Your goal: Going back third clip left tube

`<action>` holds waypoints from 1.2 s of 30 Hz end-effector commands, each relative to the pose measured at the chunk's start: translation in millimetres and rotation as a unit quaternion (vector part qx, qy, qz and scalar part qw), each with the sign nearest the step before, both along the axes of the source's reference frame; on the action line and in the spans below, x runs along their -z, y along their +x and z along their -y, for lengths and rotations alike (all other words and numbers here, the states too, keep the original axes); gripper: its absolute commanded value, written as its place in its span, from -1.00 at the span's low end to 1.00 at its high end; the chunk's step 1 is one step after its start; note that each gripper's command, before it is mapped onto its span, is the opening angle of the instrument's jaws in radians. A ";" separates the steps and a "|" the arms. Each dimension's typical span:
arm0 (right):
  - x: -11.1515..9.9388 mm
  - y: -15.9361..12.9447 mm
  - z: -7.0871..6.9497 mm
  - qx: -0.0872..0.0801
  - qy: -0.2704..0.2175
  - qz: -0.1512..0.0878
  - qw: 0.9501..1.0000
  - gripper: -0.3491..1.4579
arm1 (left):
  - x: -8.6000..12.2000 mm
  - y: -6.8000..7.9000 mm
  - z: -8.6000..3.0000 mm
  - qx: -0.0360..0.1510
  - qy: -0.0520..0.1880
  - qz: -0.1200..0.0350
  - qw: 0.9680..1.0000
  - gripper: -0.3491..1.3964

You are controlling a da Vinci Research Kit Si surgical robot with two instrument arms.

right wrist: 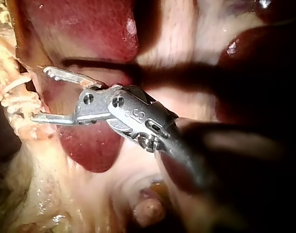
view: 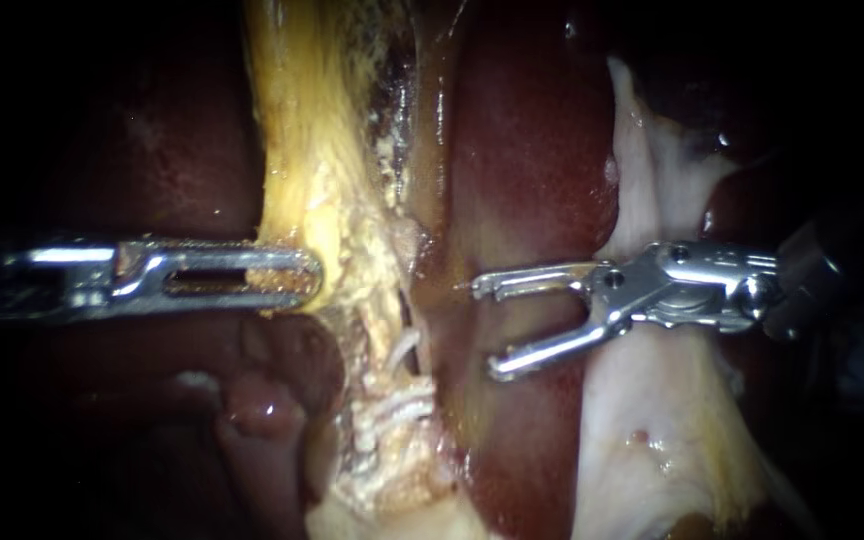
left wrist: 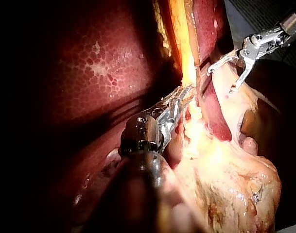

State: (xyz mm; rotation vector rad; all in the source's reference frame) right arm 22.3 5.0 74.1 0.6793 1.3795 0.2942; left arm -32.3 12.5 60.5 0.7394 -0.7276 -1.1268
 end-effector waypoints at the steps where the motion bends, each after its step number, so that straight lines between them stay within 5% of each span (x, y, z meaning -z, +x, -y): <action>1: 0.3 -0.2 -0.1 -0.001 -0.001 -0.003 1.000 0.05 | 0.0 0.0 0.0 0.000 0.000 0.000 1.000 -1.00; 16: 6.3 -2.4 -1.8 -0.003 -0.049 -0.024 0.999 0.05 | -0.8 -0.3 0.3 0.000 -0.002 0.000 1.000 -1.00; 21: 6.8 -2.3 -1.7 -0.006 -0.052 -0.023 0.998 0.05 | -3.4 -1.5 1.5 -0.009 -0.005 0.006 1.000 -1.00; 27: 6.8 -2.0 -1.7 -0.035 -0.064 -0.008 0.997 0.05 | -6.5 -3.4 2.5 -0.014 0.002 -0.006 1.000 -1.00; 31: 6.9 -2.1 -1.7 -0.053 -0.072 0.003 0.996 0.05 | -6.8 -4.3 2.5 -0.015 0.002 -0.007 1.000 -1.00; 36: 6.9 -2.2 -1.7 -0.054 -0.072 0.003 0.996 0.05 | -6.9 -4.9 2.5 -0.017 0.002 -0.008 1.000 -1.00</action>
